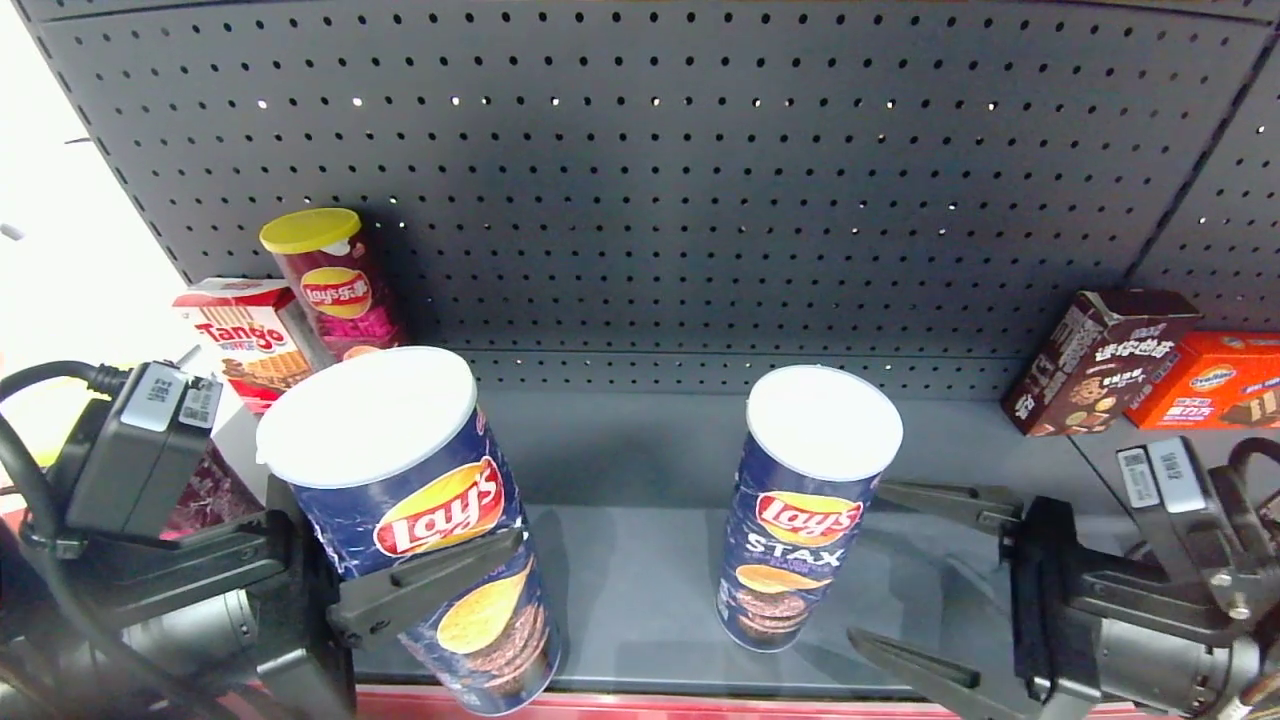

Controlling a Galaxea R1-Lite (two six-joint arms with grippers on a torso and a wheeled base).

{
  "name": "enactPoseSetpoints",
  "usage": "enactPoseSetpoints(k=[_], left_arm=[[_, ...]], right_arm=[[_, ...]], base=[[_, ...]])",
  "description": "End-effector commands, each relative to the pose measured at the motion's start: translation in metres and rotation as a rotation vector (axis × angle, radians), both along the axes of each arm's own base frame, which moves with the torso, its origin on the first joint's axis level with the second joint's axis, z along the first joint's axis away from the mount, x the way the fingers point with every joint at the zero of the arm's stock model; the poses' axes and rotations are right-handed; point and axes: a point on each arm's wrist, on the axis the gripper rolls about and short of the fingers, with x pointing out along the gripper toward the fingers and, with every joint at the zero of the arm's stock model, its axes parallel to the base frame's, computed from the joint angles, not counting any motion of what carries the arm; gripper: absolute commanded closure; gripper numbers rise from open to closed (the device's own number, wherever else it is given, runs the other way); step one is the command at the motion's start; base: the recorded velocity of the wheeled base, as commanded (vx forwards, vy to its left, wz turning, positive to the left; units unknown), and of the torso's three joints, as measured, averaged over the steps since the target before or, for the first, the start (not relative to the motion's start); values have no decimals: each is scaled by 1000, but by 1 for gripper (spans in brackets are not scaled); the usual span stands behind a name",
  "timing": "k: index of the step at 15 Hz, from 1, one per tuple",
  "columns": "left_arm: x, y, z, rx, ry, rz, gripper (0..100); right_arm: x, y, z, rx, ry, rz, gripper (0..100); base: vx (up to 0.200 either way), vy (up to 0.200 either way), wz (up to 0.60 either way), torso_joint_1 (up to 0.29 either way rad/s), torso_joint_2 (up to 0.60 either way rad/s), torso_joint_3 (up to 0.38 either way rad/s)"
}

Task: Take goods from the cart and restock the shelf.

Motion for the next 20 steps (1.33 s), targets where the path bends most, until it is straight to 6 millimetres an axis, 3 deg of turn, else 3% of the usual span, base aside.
enactPoseSetpoints(k=[1, 3, 4, 8, 10, 11, 16, 20], left_arm=[[0, 0, 1, -2, -4, 0, 100], [0, 0, 0, -1, -2, 0, 100], [0, 0, 1, -2, -6, 0, 100], [1, 0, 2, -2, -10, 0, 100], [0, 0, 1, 0, -9, -1, 100], [0, 0, 1, 0, -7, -1, 100], [-1, -1, 1, 3, -11, -7, 100], [-1, -1, 1, 2, -13, -9, 100]], right_arm=[[-28, -20, 22, 42, -55, -13, 0], [-37, -27, 28, 44, -59, -29, 0], [-55, -42, 36, 45, -56, -119, 0], [-97, -71, 24, 48, -15, -256, 0], [-113, -83, 7, 31, 44, -334, 0], [-126, -93, -12, 42, 67, -403, 0], [-142, -110, -55, 78, 78, -647, 0], [-167, -125, -87, 77, 97, -657, 0]], base=[[0, 0, 0, 0, 0, 0], [0, 0, 0, 0, 0, 0], [0, 0, 0, 0, 0, 0], [0, 0, 0, 0, 0, 0], [0, 0, 0, 0, 0, 0], [0, 0, 0, 0, 0, 0], [0, 0, 0, 0, 0, 0], [0, 0, 0, 0, 0, 0]])
